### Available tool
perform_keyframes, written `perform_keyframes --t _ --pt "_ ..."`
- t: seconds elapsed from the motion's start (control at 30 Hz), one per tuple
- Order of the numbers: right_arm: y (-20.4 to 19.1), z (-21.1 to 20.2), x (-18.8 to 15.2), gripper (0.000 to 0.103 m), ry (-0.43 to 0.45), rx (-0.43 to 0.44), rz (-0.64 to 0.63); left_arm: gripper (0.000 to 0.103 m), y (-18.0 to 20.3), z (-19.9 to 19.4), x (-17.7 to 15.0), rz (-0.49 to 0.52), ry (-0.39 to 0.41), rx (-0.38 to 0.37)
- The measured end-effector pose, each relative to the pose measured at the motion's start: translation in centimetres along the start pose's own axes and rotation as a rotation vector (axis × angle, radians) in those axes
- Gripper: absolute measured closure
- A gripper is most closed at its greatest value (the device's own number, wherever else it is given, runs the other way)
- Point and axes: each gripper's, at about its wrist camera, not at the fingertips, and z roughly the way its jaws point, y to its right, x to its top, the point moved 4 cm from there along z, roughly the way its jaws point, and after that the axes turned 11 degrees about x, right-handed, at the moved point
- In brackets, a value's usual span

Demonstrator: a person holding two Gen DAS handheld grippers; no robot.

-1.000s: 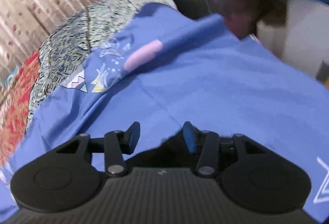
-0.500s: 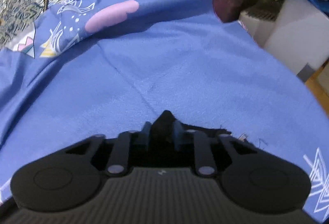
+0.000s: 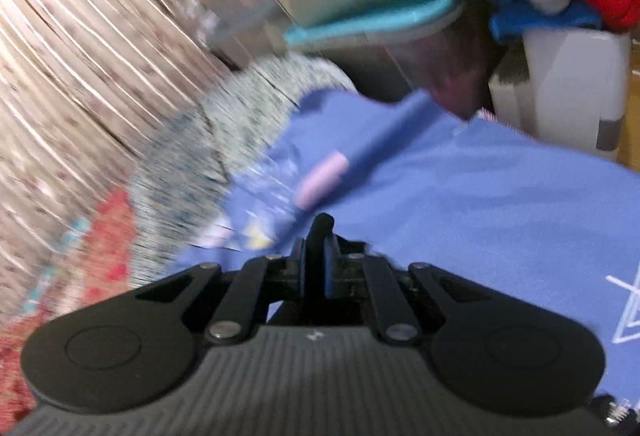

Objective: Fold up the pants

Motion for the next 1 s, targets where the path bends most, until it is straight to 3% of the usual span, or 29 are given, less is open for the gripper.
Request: perform_keyframes --t 0.17,0.3,0.4,0.47,0.57,0.63,0.7,0.77,0.83,0.9,1.0 --pt "0.8 -9.0 -1.8 0.092 0.064 0.085 0.032 0.095 -3.6 -9.1 -2.5 -0.102 0.104 -0.019" --pt "5.5 -14.7 -5.0 0.092 0.080 0.076 0.091 0.095 -4.2 -15.9 -7.4 -0.152 0.125 -0.043" --pt "11.4 -18.3 -7.8 0.092 0.073 0.010 0.200 0.094 -3.1 -19.0 -12.4 -0.159 0.062 -0.089" --pt "15.4 -19.5 -10.7 0.090 0.059 -0.062 0.281 0.091 -1.9 -19.8 -15.7 -0.181 -0.021 -0.134" --pt "19.1 -19.4 -14.2 0.075 0.012 -0.229 0.317 0.089 0.3 -19.5 -19.9 -0.143 -0.145 -0.137" --pt "20.0 -20.3 -14.8 0.070 0.070 -0.209 0.406 0.088 0.4 -20.4 -20.9 -0.147 -0.169 -0.143" --pt "19.4 -21.4 -14.3 0.068 0.141 -0.183 0.430 0.072 -1.3 -22.0 -20.8 -0.215 -0.147 -0.178" --pt "17.3 -21.6 -13.0 0.068 0.164 -0.177 0.348 0.056 -4.0 -22.9 -20.7 -0.299 -0.130 -0.179" --pt "14.2 -21.4 -12.0 0.068 0.161 -0.128 0.243 0.051 -7.0 -22.6 -20.5 -0.396 -0.123 -0.151" --pt "10.2 -20.4 -11.4 0.068 0.097 -0.020 0.129 0.042 -10.2 -22.0 -20.7 -0.540 -0.139 -0.136" --pt "1.5 -16.8 -12.4 0.066 -0.137 0.145 -0.076 0.036 -12.0 -19.7 -20.3 -0.654 -0.168 -0.125"
